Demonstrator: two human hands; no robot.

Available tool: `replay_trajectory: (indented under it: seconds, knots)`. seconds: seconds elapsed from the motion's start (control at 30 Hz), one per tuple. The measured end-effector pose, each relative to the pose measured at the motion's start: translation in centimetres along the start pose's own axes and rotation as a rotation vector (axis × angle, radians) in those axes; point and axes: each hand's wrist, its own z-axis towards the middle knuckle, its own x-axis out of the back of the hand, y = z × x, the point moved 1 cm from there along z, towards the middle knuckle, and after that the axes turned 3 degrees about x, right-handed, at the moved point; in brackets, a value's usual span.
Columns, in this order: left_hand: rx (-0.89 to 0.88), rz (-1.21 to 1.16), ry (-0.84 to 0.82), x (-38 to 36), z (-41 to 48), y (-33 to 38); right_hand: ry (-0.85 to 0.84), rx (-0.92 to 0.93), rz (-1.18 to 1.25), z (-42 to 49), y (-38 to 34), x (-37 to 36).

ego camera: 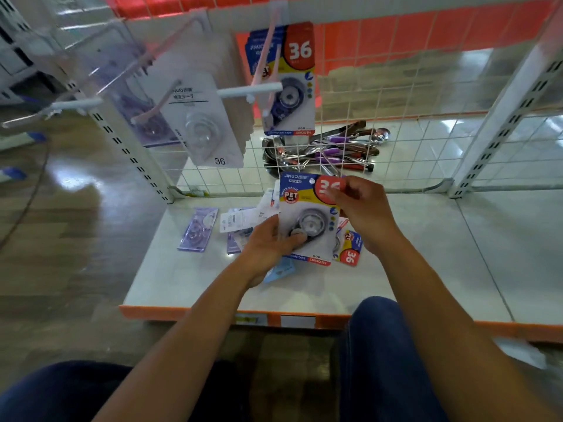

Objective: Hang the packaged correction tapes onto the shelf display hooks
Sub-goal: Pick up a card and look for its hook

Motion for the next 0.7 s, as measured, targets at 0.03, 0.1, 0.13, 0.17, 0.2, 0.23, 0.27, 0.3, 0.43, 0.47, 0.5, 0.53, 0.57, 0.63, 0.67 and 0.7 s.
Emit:
replay_trajectory:
  seconds: [0.03,0.1,0.13,0.17,0.2,0.23,0.27,0.3,0.43,0.47,0.5,0.53,0.57,0.63,0.67,0.7]
  knots:
    - [-0.034,0.008,0.028,0.0,-0.3,0.6,0.013,0.026,0.056,-0.3,-0.8,-0.2]
    - [-0.102,0.019,0.093,0.1,-0.9,1.7,0.029,0.077,0.155,-0.8,-2.5,-0.5]
    - [-0.131,0.027,0.128,0.2,-1.1,2.3,0.036,0.105,0.196,-1.1,-3.5,-0.6]
    - [-0.162,0.034,0.155,0.3,-1.3,2.9,0.035,0.139,0.240,-1.4,-4.4,-0.7]
    - [-0.196,0.033,0.178,0.4,-1.6,3.5,0.026,0.173,0.292,-1.7,-5.4,-0.7]
    - [-0.230,0.027,0.193,0.4,-2.0,4.2,0.009,0.207,0.345,-2.0,-6.4,-0.7]
    - [-0.264,0.021,0.201,0.5,-2.3,4.9,-0.009,0.237,0.391,-2.3,-7.2,-0.7]
    - [-0.301,0.023,0.205,0.6,-2.7,5.5,-0.026,0.266,0.426,-2.6,-8.1,-0.7]
    - [-0.462,0.054,0.234,1.0,-4.2,7.6,-0.038,0.356,0.475,-3.4,-10.4,-0.8]
    - [-0.482,0.072,0.248,1.2,-4.5,8.0,-0.030,0.372,0.478,-3.5,-10.7,-0.9]
    - [-0.495,0.087,0.260,1.3,-4.6,8.2,-0.023,0.390,0.474,-3.5,-11.0,-0.9]
    - [-0.502,0.092,0.265,1.4,-4.7,8.4,-0.015,0.410,0.459,-3.5,-11.2,-1.0]
    - [-0.504,0.088,0.264,1.5,-4.7,8.5,-0.008,0.430,0.438,-3.5,-11.5,-1.1]
    - [-0.495,0.060,0.261,1.7,-4.7,8.5,-0.002,0.454,0.404,-3.3,-11.8,-1.3]
    - [-0.489,0.050,0.263,1.7,-4.7,8.6,-0.001,0.457,0.399,-3.3,-11.8,-1.4]
    - [-0.486,0.046,0.263,1.8,-4.7,8.6,-0.003,0.456,0.395,-3.2,-11.8,-1.5]
